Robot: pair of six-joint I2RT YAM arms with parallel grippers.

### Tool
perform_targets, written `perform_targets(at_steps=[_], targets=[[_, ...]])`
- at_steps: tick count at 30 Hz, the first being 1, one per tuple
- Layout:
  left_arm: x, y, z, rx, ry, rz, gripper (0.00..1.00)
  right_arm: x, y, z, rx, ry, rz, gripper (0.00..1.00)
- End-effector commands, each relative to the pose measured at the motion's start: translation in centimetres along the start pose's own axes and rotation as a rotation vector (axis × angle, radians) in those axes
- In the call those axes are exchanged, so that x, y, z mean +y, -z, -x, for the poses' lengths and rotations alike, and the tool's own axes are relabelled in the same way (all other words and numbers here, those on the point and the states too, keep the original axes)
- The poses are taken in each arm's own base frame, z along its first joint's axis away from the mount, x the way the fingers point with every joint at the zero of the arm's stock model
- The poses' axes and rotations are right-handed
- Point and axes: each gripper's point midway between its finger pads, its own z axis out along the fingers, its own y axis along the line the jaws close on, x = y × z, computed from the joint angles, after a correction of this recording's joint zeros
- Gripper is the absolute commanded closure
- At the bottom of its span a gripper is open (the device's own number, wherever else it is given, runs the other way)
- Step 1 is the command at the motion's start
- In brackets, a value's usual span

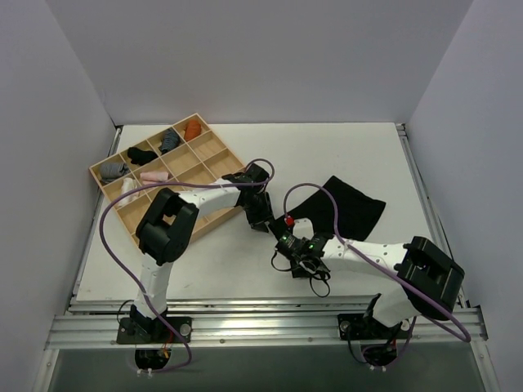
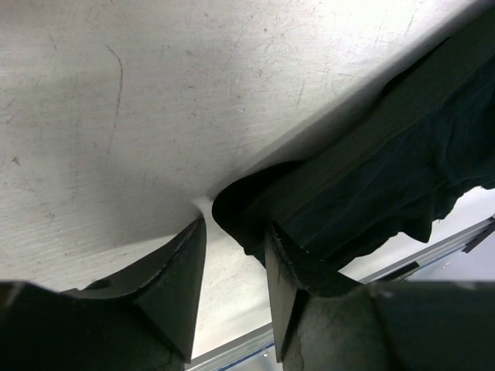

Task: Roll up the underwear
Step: Fold the underwear

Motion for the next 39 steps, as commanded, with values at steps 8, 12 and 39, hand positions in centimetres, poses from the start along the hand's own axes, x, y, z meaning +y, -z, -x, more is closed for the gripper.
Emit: perform_targets(at_steps=[8, 12, 39], targets=[[-0.2, -0.2, 0.7, -0.026, -0.014, 0.001, 0.89, 0.9, -0.4, -1.4, 0.040, 0.050, 0.000, 1.00], [0.6, 1.6, 1.1, -0.052, -0.031, 0.036, 0.98, 3.2, 0.8, -1.0, 0.016, 0.068, 0.061, 1.00], [11.5, 15.7, -6.8, -0.205, 0.272, 0.280, 0.98, 14.8, 8.8, -0.5, -0.168, 0.141, 0.443, 1.00]])
